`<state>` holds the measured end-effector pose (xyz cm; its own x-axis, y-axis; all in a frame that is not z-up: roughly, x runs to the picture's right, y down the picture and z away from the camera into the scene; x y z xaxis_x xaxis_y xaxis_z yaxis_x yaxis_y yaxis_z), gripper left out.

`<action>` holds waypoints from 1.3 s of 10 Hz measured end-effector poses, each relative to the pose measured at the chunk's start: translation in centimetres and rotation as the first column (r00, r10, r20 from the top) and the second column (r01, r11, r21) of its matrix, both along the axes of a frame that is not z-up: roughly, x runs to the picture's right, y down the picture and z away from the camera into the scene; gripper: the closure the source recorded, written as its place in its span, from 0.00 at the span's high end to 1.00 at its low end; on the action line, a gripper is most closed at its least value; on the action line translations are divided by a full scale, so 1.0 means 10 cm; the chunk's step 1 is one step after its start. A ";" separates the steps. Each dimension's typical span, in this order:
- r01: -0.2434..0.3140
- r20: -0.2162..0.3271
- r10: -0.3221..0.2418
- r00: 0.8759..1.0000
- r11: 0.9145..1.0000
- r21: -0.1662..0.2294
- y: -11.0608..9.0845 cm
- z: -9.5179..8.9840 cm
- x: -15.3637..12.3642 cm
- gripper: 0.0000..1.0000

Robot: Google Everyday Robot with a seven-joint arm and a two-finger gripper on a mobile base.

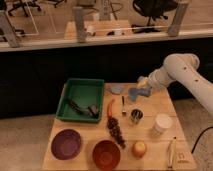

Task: Wipe tray with sponge

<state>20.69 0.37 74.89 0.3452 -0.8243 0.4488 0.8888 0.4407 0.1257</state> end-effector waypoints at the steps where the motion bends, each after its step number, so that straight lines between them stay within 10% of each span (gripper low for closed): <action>1: 0.027 0.035 -0.027 0.999 1.000 -0.003 -0.01 -0.05 -0.22 0.00; 6: 0.142 0.210 -0.125 0.970 0.987 -0.070 0.32 -0.09 -0.86 0.00; 13: 0.218 0.355 -0.194 0.915 0.976 -0.028 0.33 -0.23 -1.66 0.00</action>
<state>4.06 3.64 72.61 -0.0167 -0.8251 0.5648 0.8661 0.2703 0.4206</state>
